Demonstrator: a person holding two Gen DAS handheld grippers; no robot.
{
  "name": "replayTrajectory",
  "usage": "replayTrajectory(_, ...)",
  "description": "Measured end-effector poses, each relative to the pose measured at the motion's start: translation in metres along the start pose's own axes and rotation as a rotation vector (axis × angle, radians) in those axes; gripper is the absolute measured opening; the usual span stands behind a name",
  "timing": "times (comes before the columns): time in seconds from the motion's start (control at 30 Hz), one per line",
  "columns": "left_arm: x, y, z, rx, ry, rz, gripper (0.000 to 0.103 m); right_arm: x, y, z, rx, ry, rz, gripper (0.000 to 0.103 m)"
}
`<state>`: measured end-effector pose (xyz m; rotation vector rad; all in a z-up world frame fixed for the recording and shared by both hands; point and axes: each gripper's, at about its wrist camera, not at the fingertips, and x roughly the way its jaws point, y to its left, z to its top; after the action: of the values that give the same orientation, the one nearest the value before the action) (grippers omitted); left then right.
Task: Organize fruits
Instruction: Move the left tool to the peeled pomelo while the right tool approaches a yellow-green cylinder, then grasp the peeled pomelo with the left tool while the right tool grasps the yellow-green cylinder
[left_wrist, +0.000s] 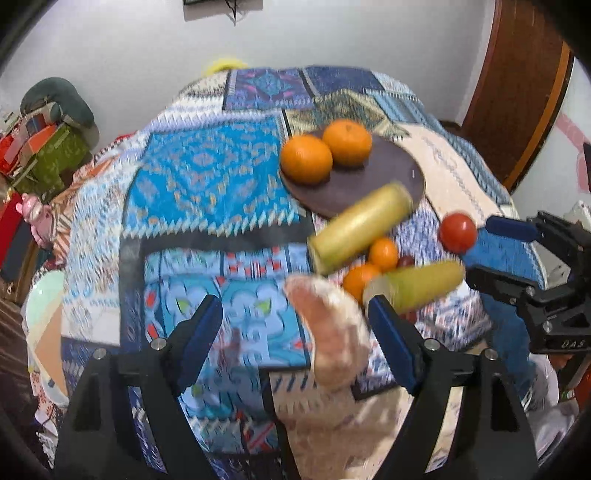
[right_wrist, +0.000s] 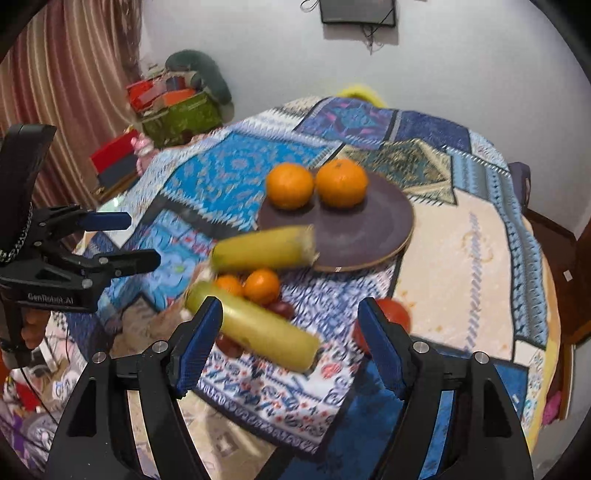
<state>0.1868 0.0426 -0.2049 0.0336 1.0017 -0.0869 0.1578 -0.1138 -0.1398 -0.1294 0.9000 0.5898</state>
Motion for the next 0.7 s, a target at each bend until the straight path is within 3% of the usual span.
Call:
replayTrajectory(0.3,0.017,0.009,-0.025,-0.020,0.061,-0.005,0.081,0.037,0.023,-0.010,-0.020,0.080,0.054,0.081)
replayTrajectory(0.53,0.020,0.018,-0.029,-0.050,0.079,-0.013,0.081,0.058,0.036,-0.008,-0.097,0.117,0.004,0.091)
replayTrajectory(0.7,0.026,0.017,-0.027,-0.058,0.090,-0.028,0.081,0.065,0.040,-0.007,-0.130,0.123,0.000,0.092)
